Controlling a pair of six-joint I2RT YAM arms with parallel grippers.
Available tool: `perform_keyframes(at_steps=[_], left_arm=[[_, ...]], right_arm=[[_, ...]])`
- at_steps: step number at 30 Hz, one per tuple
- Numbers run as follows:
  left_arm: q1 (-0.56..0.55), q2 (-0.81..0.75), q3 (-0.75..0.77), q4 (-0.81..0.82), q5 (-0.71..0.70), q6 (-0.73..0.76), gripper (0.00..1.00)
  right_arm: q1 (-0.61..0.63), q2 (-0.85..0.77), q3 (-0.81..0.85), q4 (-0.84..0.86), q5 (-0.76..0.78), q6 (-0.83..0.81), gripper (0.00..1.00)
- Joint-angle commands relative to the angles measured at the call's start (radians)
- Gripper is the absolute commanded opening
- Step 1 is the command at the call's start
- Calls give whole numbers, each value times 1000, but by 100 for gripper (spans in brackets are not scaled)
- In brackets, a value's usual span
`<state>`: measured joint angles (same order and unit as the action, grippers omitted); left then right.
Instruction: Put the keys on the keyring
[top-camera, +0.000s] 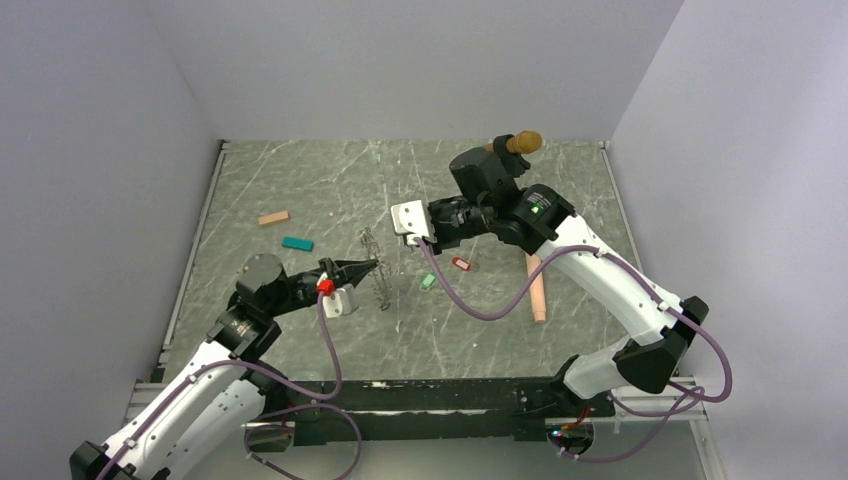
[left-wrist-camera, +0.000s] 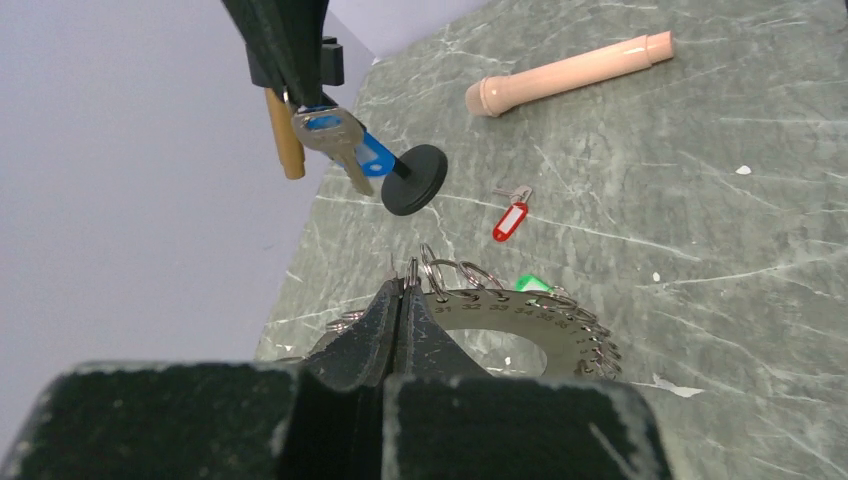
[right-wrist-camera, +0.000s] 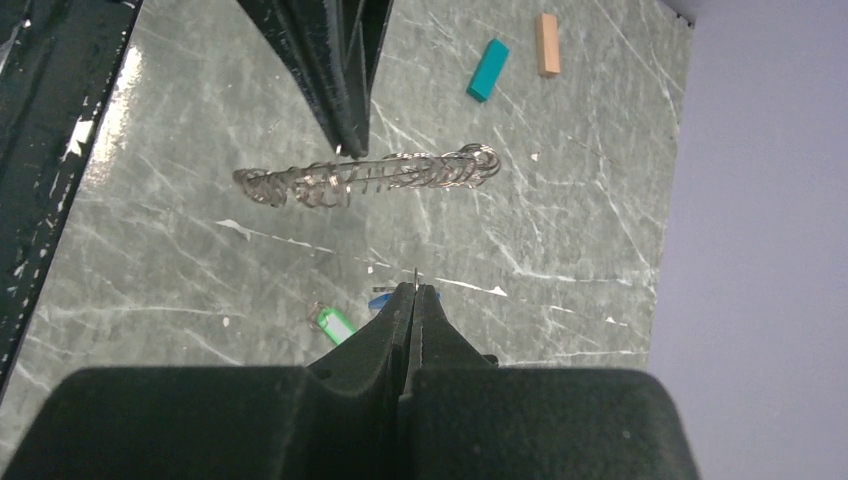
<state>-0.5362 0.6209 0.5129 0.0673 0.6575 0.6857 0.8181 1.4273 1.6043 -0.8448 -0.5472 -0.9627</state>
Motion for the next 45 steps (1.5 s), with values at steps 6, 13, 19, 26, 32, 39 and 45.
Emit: perform_keyframes(at_steps=[6, 13, 19, 26, 32, 39, 45], left_arm=[[-20, -49, -8, 90, 16, 6, 0], [-21, -37, -17, 134, 35, -32, 0], [-21, -37, -20, 146, 18, -48, 0], [-21, -34, -18, 169, -9, -93, 0], [-20, -28, -5, 175, -48, -134, 0], [-21, -23, 4, 174, -121, -162, 0], [-20, -13, 12, 161, -168, -167, 0]], right_arm=[[11, 18, -31, 103, 5, -39, 0], [36, 30, -54, 131, -7, -45, 0], [69, 36, -76, 119, -40, -52, 0], [108, 23, -108, 131, -31, 3, 0], [152, 30, -126, 170, -14, 68, 0], [179, 30, -124, 191, 18, 114, 0], [188, 35, -106, 168, 23, 120, 0]])
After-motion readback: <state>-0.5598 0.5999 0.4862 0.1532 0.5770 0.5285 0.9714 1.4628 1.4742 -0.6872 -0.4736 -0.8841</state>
